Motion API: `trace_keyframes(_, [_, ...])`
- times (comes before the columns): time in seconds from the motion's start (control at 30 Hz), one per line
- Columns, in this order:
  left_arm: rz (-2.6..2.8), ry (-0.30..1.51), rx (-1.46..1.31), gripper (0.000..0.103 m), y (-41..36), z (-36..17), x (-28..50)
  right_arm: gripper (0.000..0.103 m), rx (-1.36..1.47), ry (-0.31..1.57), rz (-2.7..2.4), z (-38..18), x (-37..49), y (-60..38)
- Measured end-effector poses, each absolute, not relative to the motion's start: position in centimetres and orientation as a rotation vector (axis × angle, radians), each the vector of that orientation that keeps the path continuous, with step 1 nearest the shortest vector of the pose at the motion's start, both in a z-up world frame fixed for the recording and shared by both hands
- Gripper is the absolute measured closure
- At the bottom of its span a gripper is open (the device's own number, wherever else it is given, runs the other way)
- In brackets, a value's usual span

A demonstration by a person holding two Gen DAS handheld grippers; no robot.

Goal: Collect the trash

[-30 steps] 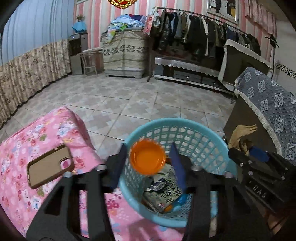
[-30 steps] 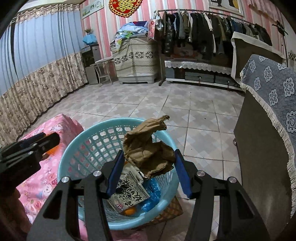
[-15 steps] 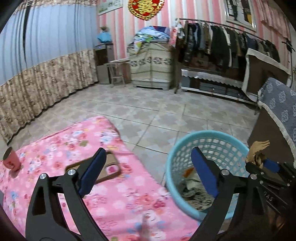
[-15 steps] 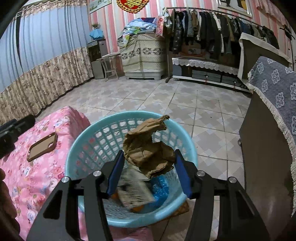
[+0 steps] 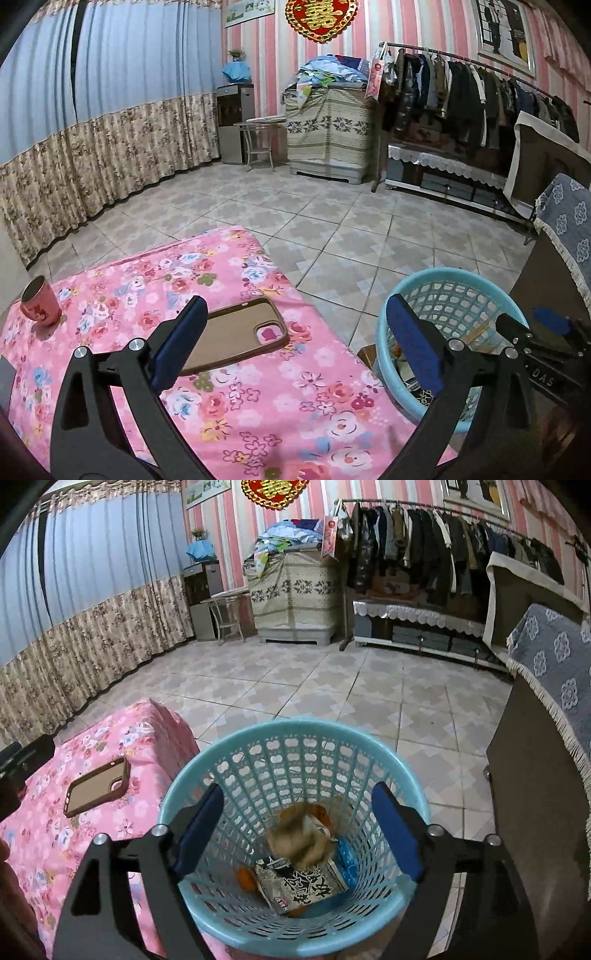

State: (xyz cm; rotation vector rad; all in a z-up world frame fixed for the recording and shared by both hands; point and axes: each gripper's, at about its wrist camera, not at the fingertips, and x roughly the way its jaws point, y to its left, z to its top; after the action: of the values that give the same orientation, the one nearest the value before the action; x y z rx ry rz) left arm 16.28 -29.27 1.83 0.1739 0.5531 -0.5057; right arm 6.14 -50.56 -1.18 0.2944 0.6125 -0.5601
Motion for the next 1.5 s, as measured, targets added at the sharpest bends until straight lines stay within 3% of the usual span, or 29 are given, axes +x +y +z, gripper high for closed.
trace_keyframes(0.4, [-0.423, 0.508, 0.161, 0.005, -23.8, 3.6, 14.0, 0.020, 0.279, 0.551, -0.490, 0.8, 5.0, -46.4])
trace_keyframes(0.77, [-0.222, 0.436, 0.118, 0.005, -11.3, 6.1, 9.0, 0.013, 0.195, 0.440, -0.268, 4.0, 4.2, -35.8])
trace_keyframes(1.07, [-0.094, 0.451, 0.069, 0.005, -3.5, 4.5, 5.5, 0.009, 0.121, 0.427, -0.134, 2.3, 3.6, -27.9])
trace_keyframes(1.23, [-0.056, 0.440, 0.044, 0.005, -1.5, 3.5, 4.2, 0.004, 0.077, 0.415, -0.103, 1.8, 2.7, -25.6])
trace_keyframes(1.5, [-0.007, 0.394, 0.062, 0.005, -1.3, 2.4, 2.6, 0.004, 0.026, 0.383, -0.098, 0.6, 2.0, -24.3])
